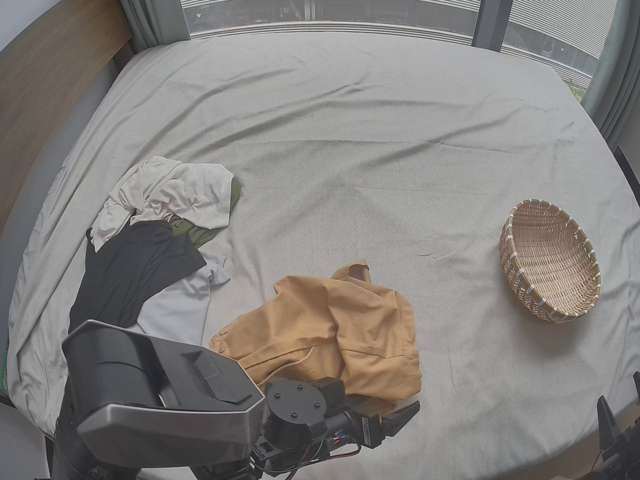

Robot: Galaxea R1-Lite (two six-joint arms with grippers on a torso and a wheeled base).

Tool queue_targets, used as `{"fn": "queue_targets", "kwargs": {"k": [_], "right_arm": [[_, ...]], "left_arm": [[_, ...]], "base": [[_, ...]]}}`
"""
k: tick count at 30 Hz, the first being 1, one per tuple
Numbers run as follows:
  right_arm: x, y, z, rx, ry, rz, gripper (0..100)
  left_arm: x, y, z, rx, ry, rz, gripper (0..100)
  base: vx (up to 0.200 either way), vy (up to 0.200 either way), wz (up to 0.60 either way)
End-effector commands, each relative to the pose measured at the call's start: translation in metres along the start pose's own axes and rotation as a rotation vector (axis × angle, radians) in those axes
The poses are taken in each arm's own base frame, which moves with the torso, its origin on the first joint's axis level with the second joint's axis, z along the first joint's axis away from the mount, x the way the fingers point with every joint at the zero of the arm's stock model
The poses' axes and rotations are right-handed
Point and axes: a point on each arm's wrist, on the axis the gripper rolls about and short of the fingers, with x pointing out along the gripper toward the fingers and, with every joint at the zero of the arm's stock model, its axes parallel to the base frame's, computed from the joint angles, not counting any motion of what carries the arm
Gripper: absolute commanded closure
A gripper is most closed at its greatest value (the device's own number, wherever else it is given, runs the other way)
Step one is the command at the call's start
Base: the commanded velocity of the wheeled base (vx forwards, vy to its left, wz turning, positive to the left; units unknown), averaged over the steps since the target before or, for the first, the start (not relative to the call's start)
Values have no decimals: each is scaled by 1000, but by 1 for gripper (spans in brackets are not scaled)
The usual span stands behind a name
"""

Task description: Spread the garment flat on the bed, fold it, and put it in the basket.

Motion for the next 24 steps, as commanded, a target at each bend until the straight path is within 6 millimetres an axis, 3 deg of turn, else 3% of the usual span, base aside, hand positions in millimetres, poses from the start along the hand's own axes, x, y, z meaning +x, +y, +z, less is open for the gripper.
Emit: {"fn": "queue_targets", "kwargs": {"k": [1, 12, 24], "right_arm": [[0, 0, -5, -1, 4, 1, 0], [0, 0, -5, -1, 4, 0, 0], [0, 0, -5, -1, 4, 0, 0]], "left_arm": [[-6, -6, 11, 0, -34, -14, 0], [-17, -4, 15, -2, -57, 46, 0], [-29, 13, 26, -19, -100, 136, 0]], "base": [[0, 0, 0], [0, 0, 0], [0, 0, 0]]}}
